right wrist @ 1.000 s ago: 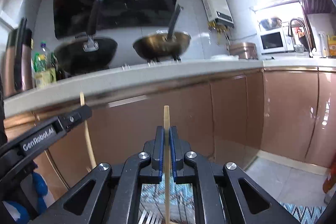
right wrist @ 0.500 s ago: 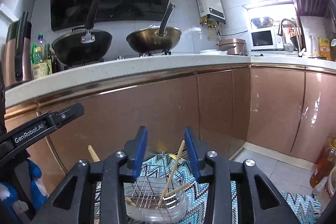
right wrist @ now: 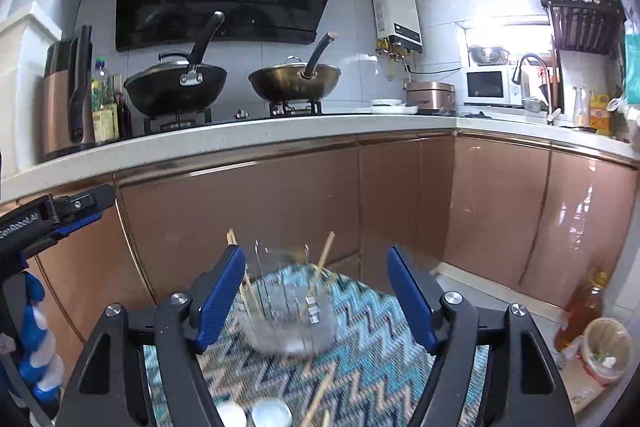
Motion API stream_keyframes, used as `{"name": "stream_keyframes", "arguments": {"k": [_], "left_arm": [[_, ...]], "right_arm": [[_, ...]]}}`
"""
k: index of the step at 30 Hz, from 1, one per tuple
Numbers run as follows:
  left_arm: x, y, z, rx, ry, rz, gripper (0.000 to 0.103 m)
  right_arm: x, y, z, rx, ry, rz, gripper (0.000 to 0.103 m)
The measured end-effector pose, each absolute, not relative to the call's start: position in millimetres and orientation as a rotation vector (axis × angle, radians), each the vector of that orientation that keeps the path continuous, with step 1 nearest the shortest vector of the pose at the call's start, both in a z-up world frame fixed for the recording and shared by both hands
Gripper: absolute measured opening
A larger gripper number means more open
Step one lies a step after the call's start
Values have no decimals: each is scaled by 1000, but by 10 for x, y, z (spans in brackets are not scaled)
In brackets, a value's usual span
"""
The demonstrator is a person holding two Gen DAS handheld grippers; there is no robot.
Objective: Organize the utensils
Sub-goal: 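Raise both tools up and away from the wire rack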
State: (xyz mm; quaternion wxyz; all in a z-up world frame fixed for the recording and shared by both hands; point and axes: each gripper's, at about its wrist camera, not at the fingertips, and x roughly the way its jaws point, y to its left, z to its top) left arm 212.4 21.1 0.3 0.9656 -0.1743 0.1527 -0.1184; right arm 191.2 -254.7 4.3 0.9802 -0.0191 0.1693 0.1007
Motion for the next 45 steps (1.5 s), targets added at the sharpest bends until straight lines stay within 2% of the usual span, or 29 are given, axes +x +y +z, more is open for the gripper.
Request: {"name": "stream_keyframes", "arguments": {"k": [10,27,45], "left_arm": [[1546,150,-77,-328,354,-278,54],[933,194,200,-290,290,-258,54],[760,253,338,-312,280,-247,54]], "right_arm": [[1337,-2678,118,-48,347,142,82],[810,-2690,305,-50,310,147,83],[577,-2713,474,-83,291,154,83]]}}
